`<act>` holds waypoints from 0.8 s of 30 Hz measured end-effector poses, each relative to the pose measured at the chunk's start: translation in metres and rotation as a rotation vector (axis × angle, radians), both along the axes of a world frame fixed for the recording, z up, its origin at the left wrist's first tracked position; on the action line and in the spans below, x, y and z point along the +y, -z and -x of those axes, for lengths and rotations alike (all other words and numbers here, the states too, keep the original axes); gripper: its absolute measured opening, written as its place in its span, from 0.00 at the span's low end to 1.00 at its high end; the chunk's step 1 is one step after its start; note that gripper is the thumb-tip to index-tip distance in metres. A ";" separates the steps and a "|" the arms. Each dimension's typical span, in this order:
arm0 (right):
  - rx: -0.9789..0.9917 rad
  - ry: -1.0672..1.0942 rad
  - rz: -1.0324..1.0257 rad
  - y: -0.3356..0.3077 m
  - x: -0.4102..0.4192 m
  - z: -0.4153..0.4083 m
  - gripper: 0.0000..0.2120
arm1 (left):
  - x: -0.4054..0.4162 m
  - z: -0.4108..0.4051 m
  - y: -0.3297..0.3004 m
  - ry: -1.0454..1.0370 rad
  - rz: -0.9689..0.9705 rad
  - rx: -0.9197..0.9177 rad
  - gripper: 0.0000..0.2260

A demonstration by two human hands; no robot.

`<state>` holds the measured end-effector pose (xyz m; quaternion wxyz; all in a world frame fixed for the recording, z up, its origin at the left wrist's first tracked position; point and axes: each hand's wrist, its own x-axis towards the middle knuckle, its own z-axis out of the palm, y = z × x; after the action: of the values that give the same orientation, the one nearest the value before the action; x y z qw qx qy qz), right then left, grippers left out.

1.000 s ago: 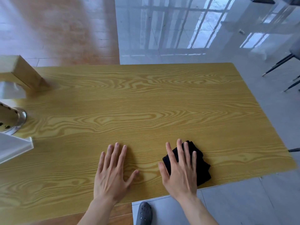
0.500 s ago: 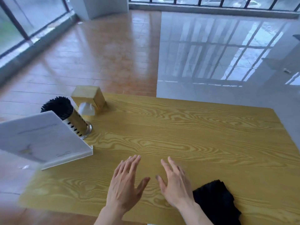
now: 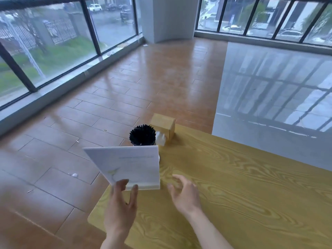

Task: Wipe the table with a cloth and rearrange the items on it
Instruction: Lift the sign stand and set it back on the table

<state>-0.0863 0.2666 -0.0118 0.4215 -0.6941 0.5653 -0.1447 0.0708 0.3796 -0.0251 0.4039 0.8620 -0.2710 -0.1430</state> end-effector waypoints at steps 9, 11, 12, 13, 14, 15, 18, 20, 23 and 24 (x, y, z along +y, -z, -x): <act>-0.137 0.162 -0.005 -0.001 0.002 -0.067 0.14 | 0.002 -0.089 0.004 -0.240 0.107 0.223 0.25; -0.155 0.208 0.021 -0.001 0.003 -0.072 0.11 | 0.000 -0.091 0.002 -0.192 0.134 0.245 0.20; -0.161 0.230 0.033 -0.001 0.003 -0.073 0.09 | -0.001 -0.091 0.002 -0.184 0.153 0.244 0.17; -0.164 0.248 0.036 -0.001 0.003 -0.074 0.08 | -0.002 -0.089 0.000 -0.185 0.169 0.236 0.15; -0.167 0.263 0.035 -0.001 0.004 -0.074 0.08 | -0.002 -0.086 -0.002 -0.191 0.179 0.229 0.14; -0.172 0.279 0.030 -0.002 0.004 -0.074 0.08 | -0.003 -0.084 -0.004 -0.196 0.184 0.224 0.14; -0.197 0.349 0.023 -0.006 0.003 -0.066 0.08 | -0.007 -0.073 -0.008 -0.190 0.205 0.218 0.11; -0.198 0.402 0.029 -0.009 0.001 -0.054 0.08 | -0.013 -0.064 -0.008 -0.159 0.215 0.201 0.09; -0.178 0.491 0.051 -0.014 -0.004 -0.024 0.08 | -0.026 -0.041 -0.009 -0.076 0.228 0.214 0.07; -0.172 0.521 0.060 -0.016 -0.006 -0.012 0.08 | -0.032 -0.032 -0.010 -0.041 0.233 0.222 0.07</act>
<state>-0.0742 0.2607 0.0044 0.3957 -0.5226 0.6824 -0.3235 0.1028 0.3479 -0.0153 0.5314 0.7935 -0.2218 -0.1967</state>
